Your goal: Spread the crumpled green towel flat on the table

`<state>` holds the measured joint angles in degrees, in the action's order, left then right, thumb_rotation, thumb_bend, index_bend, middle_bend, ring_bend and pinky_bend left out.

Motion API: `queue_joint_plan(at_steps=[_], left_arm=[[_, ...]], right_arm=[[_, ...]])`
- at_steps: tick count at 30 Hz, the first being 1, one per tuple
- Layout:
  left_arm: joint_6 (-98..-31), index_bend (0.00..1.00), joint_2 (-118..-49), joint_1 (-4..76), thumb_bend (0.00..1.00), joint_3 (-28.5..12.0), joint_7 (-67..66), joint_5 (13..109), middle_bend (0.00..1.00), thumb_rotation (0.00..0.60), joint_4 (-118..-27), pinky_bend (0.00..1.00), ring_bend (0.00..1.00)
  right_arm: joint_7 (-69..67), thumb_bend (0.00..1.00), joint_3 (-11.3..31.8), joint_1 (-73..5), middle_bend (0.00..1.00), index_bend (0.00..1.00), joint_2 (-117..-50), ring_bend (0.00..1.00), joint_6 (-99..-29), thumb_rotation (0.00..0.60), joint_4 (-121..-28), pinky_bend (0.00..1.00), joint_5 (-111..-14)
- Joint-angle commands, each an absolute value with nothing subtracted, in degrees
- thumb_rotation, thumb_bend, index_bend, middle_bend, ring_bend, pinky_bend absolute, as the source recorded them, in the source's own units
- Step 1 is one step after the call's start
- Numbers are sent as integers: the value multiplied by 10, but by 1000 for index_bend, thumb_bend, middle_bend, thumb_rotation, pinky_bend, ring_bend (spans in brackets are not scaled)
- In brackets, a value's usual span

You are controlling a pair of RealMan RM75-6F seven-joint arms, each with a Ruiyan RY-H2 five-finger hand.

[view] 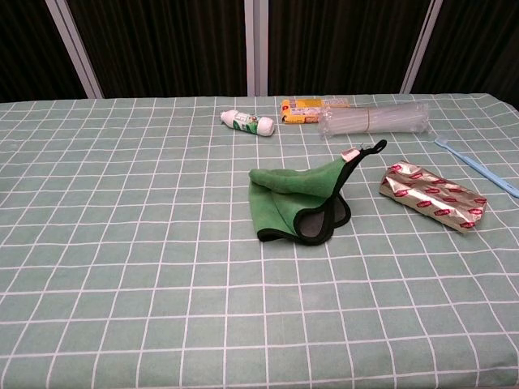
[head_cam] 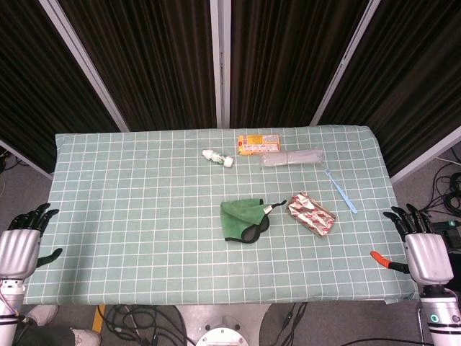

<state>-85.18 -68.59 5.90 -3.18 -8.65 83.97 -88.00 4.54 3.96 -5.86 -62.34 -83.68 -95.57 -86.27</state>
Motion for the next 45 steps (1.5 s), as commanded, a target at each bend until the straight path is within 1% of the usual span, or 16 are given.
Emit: queue_joint_plan(at_steps=[1,7,10,16,19,25,32,38,45], left_arm=[[-849,279,-686,60,125,-31,-85,839,255,600,-880,260,241],[-853,279,-684,58,126,-31,-80,842,255,600,-882,260,241],[-852,279,-683,58,125,-31,-78,842,255,600,-883,260,241],[-854,279,-682,58,125,-31,-72,845,255,600,-884,259,241],[-855,279,-681,58,125,-31,-69,846,255,600,-883,259,241],[-855,279,-678,57,126,-30,-57,848,255,600,-883,260,241],[-855,279,-675,56,125,-29,-51,849,255,600,-881,259,241],[-855,279,-673,55,126,-29,-48,848,255,600,-881,260,242],[-850,279,-672,58,125,-31,-41,846,255,600,-881,260,242]], right_arm=[[45,33,39,-59,141,214,-623,40,-836,459,-957,133,-864],[45,34,35,-63,145,226,-623,41,-831,457,-958,132,-873],[45,33,37,-74,150,250,-623,40,-817,461,-959,133,-876],[46,84,55,-128,157,332,-639,41,-746,466,-958,133,-865],[55,100,71,-168,157,345,-658,41,-698,469,-953,133,-853],[73,103,96,-249,158,346,-721,41,-607,472,-909,133,-827],[93,105,113,-331,156,341,-809,32,-526,462,-814,133,-797],[89,106,116,-376,151,341,-875,28,-489,474,-740,132,-780],[68,156,117,-417,150,341,-937,27,-464,468,-662,133,-778]])
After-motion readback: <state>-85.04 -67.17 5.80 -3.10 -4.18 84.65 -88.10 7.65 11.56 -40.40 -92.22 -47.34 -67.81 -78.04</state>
